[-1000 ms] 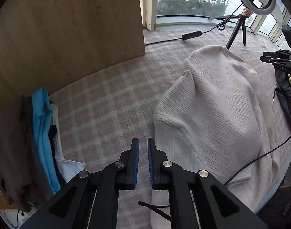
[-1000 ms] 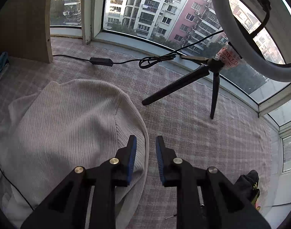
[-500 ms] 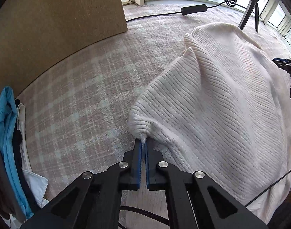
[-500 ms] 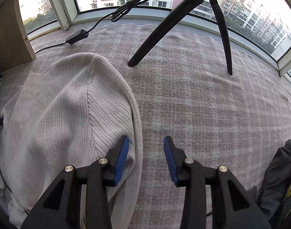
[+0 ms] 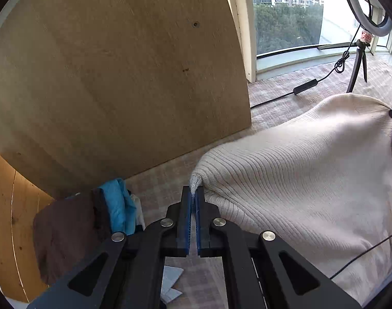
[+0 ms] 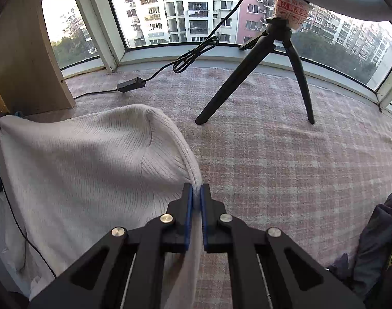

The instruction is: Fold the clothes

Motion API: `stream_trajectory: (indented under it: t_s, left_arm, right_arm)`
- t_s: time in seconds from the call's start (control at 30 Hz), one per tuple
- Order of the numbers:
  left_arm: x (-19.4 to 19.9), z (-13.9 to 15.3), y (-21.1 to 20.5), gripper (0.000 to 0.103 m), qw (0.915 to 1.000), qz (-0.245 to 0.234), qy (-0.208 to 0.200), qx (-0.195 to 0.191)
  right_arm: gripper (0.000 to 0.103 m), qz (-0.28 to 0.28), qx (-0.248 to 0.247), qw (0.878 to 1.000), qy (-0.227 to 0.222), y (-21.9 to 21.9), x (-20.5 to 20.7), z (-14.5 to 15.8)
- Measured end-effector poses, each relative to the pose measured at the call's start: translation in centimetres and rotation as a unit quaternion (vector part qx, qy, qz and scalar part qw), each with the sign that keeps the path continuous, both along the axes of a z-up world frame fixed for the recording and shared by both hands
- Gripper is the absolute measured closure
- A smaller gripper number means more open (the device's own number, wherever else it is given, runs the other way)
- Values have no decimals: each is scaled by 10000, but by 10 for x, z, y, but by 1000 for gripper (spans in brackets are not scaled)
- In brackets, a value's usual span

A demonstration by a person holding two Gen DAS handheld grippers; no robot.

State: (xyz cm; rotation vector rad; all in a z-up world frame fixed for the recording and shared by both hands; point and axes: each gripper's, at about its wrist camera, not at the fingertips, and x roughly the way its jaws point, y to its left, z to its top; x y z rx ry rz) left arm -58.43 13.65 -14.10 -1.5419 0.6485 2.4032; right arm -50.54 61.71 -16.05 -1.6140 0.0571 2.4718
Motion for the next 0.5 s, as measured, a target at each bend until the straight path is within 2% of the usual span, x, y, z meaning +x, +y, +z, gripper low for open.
stream_trajectory:
  t_s: [0.07, 0.13, 0.17, 0.2, 0.3, 0.37, 0.4, 0.43, 0.47, 0.5]
  left_arm:
    - [-25, -2, -8, 96, 9998, 105, -1, -180]
    - [-35, -22, -13, 96, 9948, 222, 86, -988]
    - [-33, -27, -16, 96, 9920, 272, 175, -1223]
    - [-27, -24, -23, 96, 9933, 341, 170, -1090]
    - [15, 2, -48, 94, 9990, 431, -96, -98]
    - [60, 16, -57, 85, 9992, 216, -215, 259]
    - [85, 19, -59, 83, 9989, 101, -258, 382]
    - [110, 21, -59, 76, 9984, -8, -296, 490]
    - [133, 14, -58, 66, 9969, -21, -466, 639]
    - [154, 3, -55, 62, 9943, 13, -702, 807]
  right_arm:
    - [97, -122, 476, 9987, -119, 2, -6, -2]
    - [94, -245, 951, 9949, -238, 4, -12, -3]
    - [94, -272, 1150, 9924, -334, 6, -13, -7]
    - [94, -288, 1335, 9896, -443, 8, -13, -13]
    - [84, -295, 638, 9973, -208, 17, 17, 6]
    - [73, -226, 54, 9997, -92, 22, 42, 20]
    - [71, -169, -73, 9997, -133, 19, 60, 20]
    - [65, -125, -133, 9997, -186, 14, 78, 19]
    - [62, -81, -193, 9995, -239, 10, 97, 18]
    - [60, -37, -252, 9992, -291, 5, 115, 17]
